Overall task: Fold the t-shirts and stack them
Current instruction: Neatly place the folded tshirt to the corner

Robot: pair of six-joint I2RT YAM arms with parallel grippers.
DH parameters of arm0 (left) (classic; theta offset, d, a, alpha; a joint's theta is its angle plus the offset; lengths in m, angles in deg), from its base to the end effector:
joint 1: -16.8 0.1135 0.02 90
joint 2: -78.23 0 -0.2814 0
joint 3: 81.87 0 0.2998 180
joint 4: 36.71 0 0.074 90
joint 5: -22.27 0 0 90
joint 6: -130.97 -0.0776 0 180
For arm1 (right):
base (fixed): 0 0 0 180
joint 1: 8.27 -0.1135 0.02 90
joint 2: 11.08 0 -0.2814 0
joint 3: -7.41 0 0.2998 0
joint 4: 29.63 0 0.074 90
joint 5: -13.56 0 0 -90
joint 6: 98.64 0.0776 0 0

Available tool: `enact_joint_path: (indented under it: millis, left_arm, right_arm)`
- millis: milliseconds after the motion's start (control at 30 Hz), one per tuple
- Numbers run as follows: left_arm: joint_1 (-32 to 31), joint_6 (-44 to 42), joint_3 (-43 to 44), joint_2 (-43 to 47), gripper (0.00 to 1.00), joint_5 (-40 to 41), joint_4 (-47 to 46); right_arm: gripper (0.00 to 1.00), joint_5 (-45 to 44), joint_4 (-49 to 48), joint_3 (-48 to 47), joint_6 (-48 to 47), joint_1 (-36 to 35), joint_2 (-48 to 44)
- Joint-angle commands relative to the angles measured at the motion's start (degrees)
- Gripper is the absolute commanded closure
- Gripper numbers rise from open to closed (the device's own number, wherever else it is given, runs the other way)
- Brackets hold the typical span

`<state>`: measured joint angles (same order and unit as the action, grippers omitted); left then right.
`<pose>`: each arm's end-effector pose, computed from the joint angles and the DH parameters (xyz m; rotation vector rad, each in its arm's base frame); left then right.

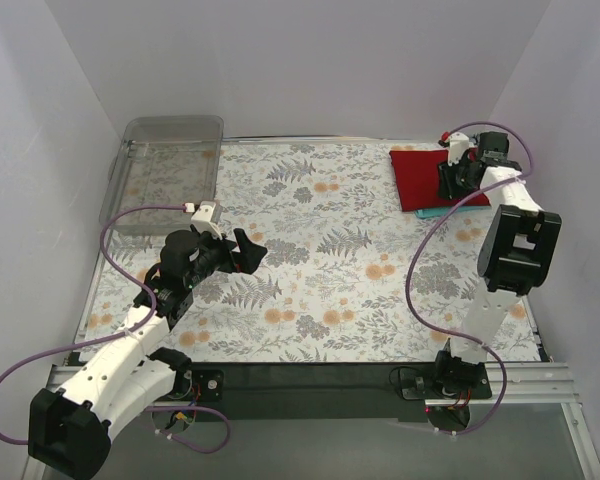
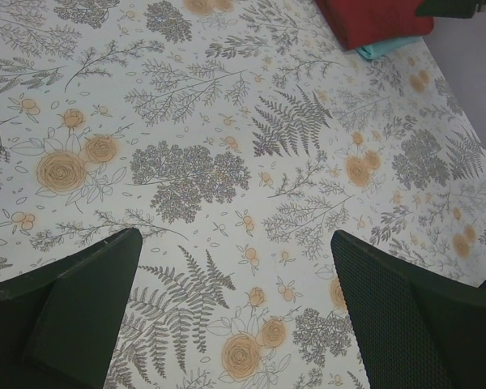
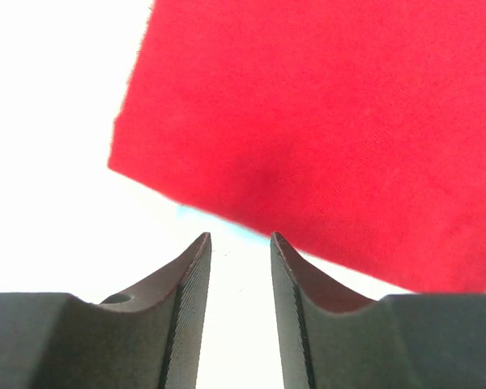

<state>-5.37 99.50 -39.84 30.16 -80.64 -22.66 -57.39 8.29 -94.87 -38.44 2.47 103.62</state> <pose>0.2441 -0.1182 0.2399 -0.4939 2.0327 -1.1236 0.5199 -0.0728 0.1912 -0.5367 2.3260 0.0774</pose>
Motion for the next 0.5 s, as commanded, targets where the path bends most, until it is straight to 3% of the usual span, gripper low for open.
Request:
enact_joint_path:
  millis: [0, 200, 367, 467]
  left_arm:
    - [0.3, 0.6, 0.3, 1.8, 0.03, -0.1, -1.0]
    - [0.3, 2.3, 1.4, 2.1, 0.02, -0.4, -1.7]
    - [0.4, 3.3, 6.4, -1.2, 0.02, -1.5, 1.3]
    - [0.4, 3.9, 9.1, -2.1, 0.02, -0.6, 3.6]
  right_arm:
    - [0.63, 7.3, -0.7, 6.1, -1.3, -0.6, -12.0]
    - [0.59, 8.7, -0.9, 22.0, -1.5, -6.5, -25.9]
    - [0.57, 4.0, -2.6, 29.3, 0.2, -16.5, -33.7]
    - [0.55, 3.6, -4.7, 32.9, 1.8, -17.0, -38.7]
